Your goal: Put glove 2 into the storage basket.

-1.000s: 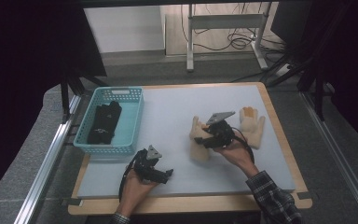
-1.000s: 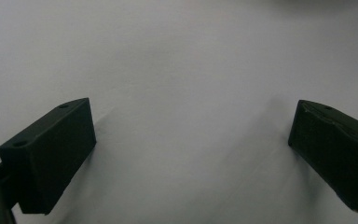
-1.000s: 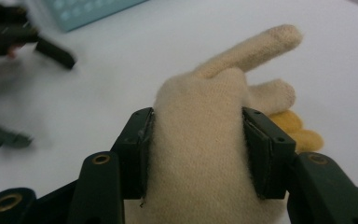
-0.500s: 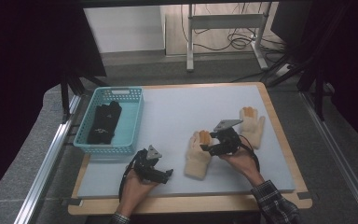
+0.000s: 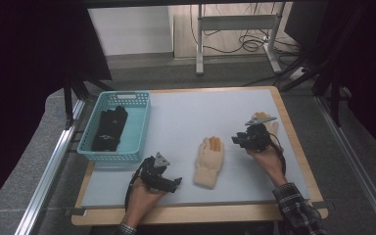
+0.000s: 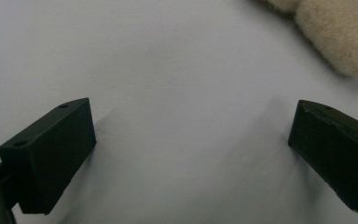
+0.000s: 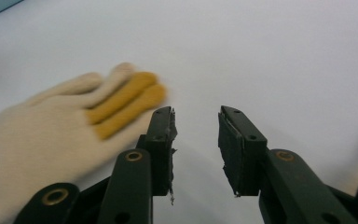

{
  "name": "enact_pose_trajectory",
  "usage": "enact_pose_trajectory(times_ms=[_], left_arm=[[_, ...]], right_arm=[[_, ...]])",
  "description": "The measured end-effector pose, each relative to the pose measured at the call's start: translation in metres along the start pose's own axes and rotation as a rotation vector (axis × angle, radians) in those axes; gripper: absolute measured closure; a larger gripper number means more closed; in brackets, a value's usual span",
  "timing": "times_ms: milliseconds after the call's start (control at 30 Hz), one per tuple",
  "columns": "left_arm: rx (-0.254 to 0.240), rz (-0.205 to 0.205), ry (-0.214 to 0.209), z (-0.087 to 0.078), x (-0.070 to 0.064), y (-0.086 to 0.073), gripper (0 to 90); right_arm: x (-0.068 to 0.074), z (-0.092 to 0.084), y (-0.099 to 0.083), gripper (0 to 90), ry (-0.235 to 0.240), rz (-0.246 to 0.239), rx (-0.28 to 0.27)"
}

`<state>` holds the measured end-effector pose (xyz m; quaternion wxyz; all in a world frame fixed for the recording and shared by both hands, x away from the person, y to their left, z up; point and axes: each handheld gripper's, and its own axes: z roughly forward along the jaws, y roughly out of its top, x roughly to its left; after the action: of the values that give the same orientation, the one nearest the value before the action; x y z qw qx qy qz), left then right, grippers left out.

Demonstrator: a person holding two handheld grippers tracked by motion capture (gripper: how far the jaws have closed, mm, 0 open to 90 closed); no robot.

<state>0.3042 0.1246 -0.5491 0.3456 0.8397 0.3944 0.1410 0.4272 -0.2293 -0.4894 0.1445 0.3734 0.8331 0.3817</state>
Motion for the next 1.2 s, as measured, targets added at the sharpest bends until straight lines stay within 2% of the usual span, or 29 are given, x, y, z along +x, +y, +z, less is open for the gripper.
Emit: enact_pose_trajectory(times_ms=[200,233,367,400,433,500,600,667,733,800,900,967,1067,1100,1133,1200], left_arm=[[-0.002,-0.002,0.000,0.000,0.000,0.000,0.9],[0.000,0.000,0.000,0.000,0.000,0.000,0.9],[0.000,0.001,0.000,0.000,0.000,0.000,0.9],[0.000,0.001,0.000,0.000,0.000,0.000,0.9],[0.000,0.001,0.000,0.000,0.000,0.000,0.9],[0.000,0.000,0.000,0.000,0.000,0.000,0.9],[0.000,0.001,0.000,0.000,0.000,0.000,0.9],[0.000,0.001,0.000,0.000,0.000,0.000,0.9],[0.000,0.001,0.000,0.000,0.000,0.000,0.9],[-0.003,-0.003,0.000,0.000,0.000,0.000,0.9],[-0.002,-0.002,0.000,0.000,0.000,0.000,0.9],[-0.003,-0.001,0.000,0.000,0.000,0.000,0.9],[-0.003,-0.001,0.001,0.000,0.000,0.000,0.9],[-0.002,0.000,0.001,0.000,0.000,0.000,0.9],[-0.002,0.000,0.001,0.000,0.000,0.000,0.9],[-0.002,-0.001,0.001,0.000,0.000,0.000,0.9]], right_arm=[[-0.036,-0.023,-0.007,65.9,-0.077,0.068,-0.013],[-0.047,-0.031,-0.009,67.9,-0.108,0.083,-0.012],[-0.068,-0.047,-0.018,70.3,-0.169,0.116,-0.016],[-0.068,-0.047,-0.018,70.3,-0.169,0.116,-0.016],[-0.076,-0.052,-0.022,70.3,-0.193,0.137,-0.022],[-0.084,-0.057,-0.028,69.8,-0.209,0.159,-0.024],[-0.093,-0.057,-0.036,61.4,-0.244,0.186,-0.014],[-0.099,-0.053,-0.041,56.6,-0.254,0.197,0.011],[-0.103,-0.048,-0.045,52.8,-0.260,0.208,0.014],[-0.106,-0.043,-0.049,50.4,-0.258,0.230,0.027],[-0.108,-0.034,-0.055,50.7,-0.265,0.237,0.057],[-0.106,-0.033,-0.059,55.7,-0.274,0.253,0.025],[-0.103,-0.034,-0.062,73.2,-0.252,0.266,0.009],[-0.102,-0.034,-0.062,81.4,-0.227,0.273,0.004],[-0.101,-0.034,-0.062,84.1,-0.210,0.282,0.001],[-0.100,-0.033,-0.062,85.5,-0.215,0.284,0.001]])
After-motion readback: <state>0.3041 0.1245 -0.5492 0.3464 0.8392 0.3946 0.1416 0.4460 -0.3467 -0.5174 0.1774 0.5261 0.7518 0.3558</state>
